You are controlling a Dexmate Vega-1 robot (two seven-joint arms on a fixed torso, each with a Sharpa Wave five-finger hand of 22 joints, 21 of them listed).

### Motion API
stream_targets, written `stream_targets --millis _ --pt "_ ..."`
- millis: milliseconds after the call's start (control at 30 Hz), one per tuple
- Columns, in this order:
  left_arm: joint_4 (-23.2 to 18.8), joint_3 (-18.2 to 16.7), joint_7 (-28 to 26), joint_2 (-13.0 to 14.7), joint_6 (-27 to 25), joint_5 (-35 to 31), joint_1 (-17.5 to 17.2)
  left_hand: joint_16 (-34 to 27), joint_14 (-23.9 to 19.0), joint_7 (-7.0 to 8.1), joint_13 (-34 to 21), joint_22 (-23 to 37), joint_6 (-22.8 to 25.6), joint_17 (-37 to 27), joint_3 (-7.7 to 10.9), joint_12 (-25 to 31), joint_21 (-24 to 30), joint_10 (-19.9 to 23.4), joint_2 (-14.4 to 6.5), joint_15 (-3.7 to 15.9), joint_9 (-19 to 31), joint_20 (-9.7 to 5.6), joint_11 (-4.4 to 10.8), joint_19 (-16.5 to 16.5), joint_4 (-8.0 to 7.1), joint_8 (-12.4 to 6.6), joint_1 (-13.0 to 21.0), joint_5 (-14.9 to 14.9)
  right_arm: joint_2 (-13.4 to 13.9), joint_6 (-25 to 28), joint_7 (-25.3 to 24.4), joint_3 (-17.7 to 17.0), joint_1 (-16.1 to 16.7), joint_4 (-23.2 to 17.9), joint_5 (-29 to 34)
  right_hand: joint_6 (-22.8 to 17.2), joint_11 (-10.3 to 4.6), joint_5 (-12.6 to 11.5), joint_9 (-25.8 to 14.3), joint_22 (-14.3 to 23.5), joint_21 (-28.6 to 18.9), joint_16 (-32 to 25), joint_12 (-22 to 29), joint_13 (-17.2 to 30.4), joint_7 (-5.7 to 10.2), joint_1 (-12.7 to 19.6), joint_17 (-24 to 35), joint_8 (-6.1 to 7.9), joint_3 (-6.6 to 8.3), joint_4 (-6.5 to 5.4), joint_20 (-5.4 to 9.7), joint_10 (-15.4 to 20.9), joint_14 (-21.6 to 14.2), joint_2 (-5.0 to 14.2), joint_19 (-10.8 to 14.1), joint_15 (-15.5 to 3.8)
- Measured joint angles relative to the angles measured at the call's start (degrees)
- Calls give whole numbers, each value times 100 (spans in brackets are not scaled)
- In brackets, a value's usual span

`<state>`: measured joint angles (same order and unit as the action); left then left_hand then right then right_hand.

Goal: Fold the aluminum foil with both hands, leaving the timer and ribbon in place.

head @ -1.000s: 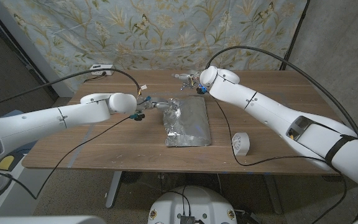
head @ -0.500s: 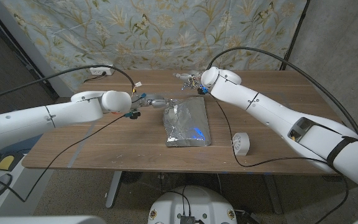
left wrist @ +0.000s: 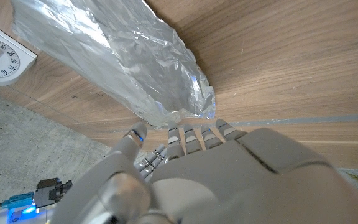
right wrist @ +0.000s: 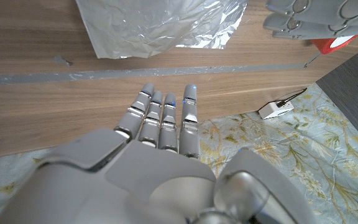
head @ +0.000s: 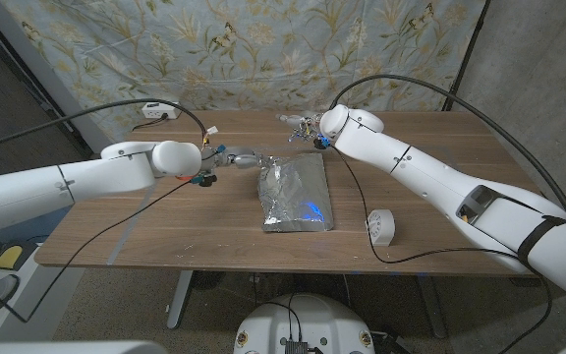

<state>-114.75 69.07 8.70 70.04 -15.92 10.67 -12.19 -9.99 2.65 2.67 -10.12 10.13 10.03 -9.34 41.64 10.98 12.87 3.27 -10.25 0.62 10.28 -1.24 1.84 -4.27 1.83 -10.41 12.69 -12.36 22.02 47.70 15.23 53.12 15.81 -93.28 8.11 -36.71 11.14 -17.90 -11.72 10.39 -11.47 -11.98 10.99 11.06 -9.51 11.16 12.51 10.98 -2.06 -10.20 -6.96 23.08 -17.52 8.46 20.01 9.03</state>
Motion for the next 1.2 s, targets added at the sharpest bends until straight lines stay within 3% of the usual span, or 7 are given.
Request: stream_targets --millis 300,767,1200 --pt "170 -3 -15 -162 138 -110 76 0 0 0 0 0 0 0 -24 0 0 0 0 0 0 -9 0 9 24 0 0 0 10 31 -16 -26 5 32 -53 31 0 -34 -1 0 0 0 0 0 31 -39 0 0 0 0 0 0 0 -39 0 0" --pt "728 46 60 -718 491 -363 213 0 1 0 0 0 0 0 -24 0 0 0 -1 1 -1 -10 0 9 23 0 44 0 55 76 -59 -99 62 35 -144 30 -31 -76 -1 1 0 0 0 0 31 -83 1 0 -32 32 0 -30 22 -52 0 -22" --pt "1082 178 124 -1006 693 -573 225 0 -30 0 0 0 0 0 -48 0 -44 35 0 31 -1 -9 35 9 47 0 44 0 87 71 -116 -174 108 25 -227 102 -31 -97 27 1 0 0 0 0 102 -107 1 0 -32 32 0 -30 21 -27 0 -21"
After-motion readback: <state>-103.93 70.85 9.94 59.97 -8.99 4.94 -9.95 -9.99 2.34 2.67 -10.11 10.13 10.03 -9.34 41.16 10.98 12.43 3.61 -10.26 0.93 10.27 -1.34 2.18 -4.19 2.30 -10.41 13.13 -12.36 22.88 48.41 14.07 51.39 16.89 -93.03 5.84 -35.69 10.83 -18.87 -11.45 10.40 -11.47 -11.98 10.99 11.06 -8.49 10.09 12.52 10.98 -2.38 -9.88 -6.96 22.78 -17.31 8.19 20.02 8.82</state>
